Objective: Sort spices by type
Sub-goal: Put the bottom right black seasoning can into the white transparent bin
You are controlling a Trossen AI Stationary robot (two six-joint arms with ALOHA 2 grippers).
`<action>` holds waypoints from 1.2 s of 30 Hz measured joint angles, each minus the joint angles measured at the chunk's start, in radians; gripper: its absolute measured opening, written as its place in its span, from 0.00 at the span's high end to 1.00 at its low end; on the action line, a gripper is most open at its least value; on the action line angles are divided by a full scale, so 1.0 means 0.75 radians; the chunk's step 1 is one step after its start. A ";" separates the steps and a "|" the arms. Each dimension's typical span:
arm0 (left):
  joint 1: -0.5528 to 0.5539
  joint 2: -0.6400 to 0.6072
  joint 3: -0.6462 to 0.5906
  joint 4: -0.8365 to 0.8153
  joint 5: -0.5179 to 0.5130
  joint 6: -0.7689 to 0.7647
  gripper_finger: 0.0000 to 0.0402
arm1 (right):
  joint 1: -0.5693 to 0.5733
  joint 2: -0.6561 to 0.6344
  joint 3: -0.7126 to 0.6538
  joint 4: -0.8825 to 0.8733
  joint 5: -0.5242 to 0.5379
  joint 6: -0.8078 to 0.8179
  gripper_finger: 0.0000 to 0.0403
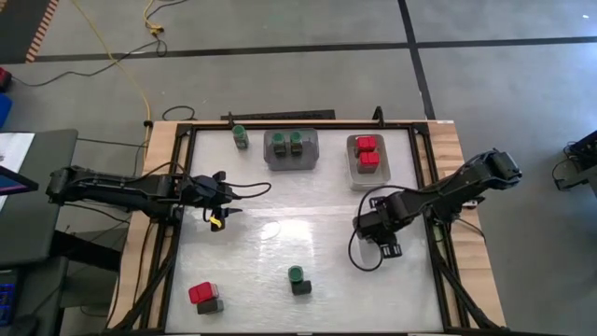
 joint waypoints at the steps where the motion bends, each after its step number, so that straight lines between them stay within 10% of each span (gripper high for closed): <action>1: 0.000 0.000 0.000 0.000 0.000 0.000 0.58 | -0.007 0.000 0.000 0.000 0.002 0.012 0.58; 36: 0.000 0.000 0.000 0.000 0.000 0.000 0.58 | -0.030 0.000 0.001 -0.015 0.012 0.029 0.54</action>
